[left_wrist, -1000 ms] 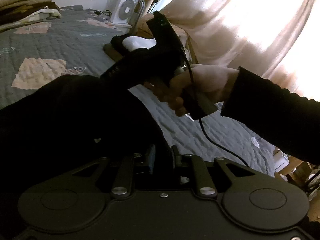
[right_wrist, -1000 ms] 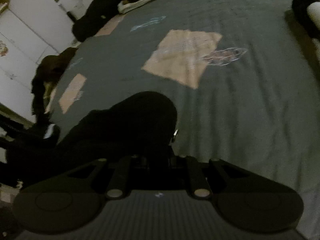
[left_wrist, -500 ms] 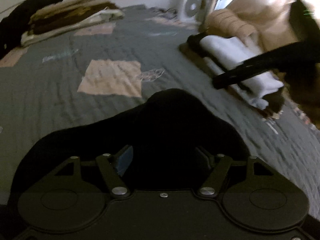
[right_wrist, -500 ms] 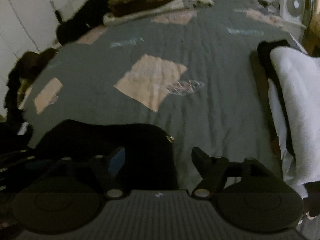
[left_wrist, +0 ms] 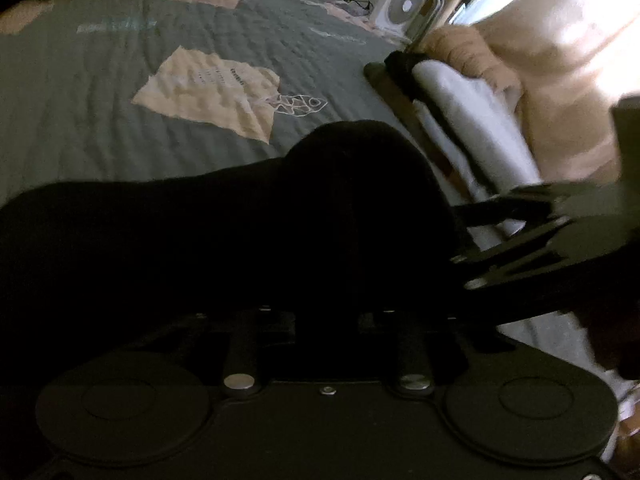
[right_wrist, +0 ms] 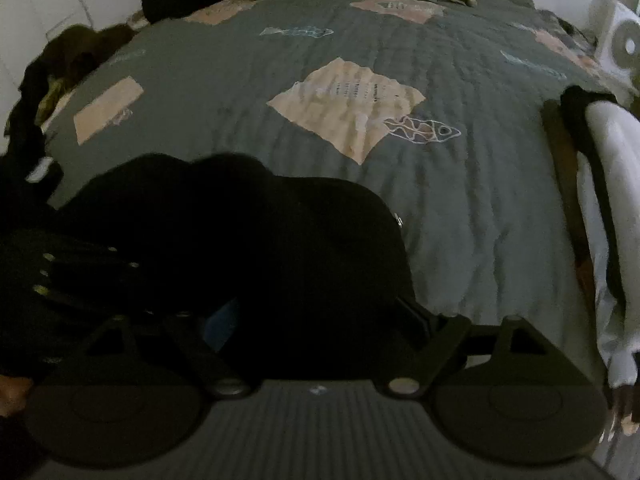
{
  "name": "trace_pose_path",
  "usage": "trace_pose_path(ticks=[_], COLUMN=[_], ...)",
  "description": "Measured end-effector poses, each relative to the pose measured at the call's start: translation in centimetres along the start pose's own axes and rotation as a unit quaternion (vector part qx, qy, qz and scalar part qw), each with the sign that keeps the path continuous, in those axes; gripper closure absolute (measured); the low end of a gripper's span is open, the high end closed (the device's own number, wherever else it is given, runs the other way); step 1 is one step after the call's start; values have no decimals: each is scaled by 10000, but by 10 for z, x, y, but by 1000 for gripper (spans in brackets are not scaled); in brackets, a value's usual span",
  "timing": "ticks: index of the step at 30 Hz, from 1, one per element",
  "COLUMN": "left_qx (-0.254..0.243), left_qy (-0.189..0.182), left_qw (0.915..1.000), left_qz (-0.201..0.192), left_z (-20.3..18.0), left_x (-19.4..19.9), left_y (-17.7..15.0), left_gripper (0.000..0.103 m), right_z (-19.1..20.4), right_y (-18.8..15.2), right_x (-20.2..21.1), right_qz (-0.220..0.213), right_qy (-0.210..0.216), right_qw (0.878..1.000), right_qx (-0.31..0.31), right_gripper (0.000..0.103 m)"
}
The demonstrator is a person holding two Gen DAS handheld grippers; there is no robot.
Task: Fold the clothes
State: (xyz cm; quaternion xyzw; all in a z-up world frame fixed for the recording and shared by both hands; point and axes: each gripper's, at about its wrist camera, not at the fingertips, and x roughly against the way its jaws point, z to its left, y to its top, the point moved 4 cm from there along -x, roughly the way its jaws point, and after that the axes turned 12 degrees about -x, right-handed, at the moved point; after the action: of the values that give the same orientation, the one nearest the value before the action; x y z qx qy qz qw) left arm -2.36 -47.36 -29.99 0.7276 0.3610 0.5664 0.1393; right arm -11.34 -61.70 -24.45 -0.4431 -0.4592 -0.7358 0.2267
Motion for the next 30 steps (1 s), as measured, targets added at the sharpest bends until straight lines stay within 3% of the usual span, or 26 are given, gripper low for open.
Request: trace_pose_path(ticks=[3,5,7,10,12,14,17,19,20,22,24,27,30], left_qx=[623,1097,1592,2454,2772,2960,3119,3131,3156,3265,3309,3041,2740], left_qy=[-568,-1011,-1451,-2091,-2408,-2629,-2894,-3053,-3084,-3019,-2801,-2169,-1834], left_qw=[9961,9877,9742,9424,9247,9117,8963,8891,8869,8858,8930,9228,9419], left_qz=[-252,-467,-676,-894,-1008,-1095,-1248,-1349,-1365,-1326,-1210,-939,-644], left_z=[13,22,32,54,64,73,77,76,77,80,85,87,84], left_x=[11,18,25,28,28,30,36,39,39,34,29,27,21], left_y=[-2,-4,-6,-14,-20,-25,-31,-33,-33,-35,-35,-31,-26], left_gripper=[86,87,87,87,87,87,87,87,87,85,79,74,74], right_z=[5,8,5,-12,-31,-50,-61,-64,-63,-60,-58,-53,-50], right_y=[0,-1,-2,-1,1,3,0,-5,-6,-7,-8,-9,-11], right_x=[-9,-13,-13,-10,-9,-8,-7,-7,-7,-8,-10,-12,-14], right_qz=[-11,-50,-103,-119,-34,20,1,-16,18,130,242,409,575], right_qy=[-49,27,380,1297,2119,2845,3599,4218,4264,4087,3907,3631,3349], right_qw=[9998,9995,9991,9895,9650,9293,8843,8404,8370,8509,8641,8826,8996], right_qx=[183,324,183,-633,-1548,-2353,-2974,-3402,-3429,-3297,-3163,-2956,-2745], right_gripper=[19,19,21,30,49,54,58,61,61,61,61,59,54])
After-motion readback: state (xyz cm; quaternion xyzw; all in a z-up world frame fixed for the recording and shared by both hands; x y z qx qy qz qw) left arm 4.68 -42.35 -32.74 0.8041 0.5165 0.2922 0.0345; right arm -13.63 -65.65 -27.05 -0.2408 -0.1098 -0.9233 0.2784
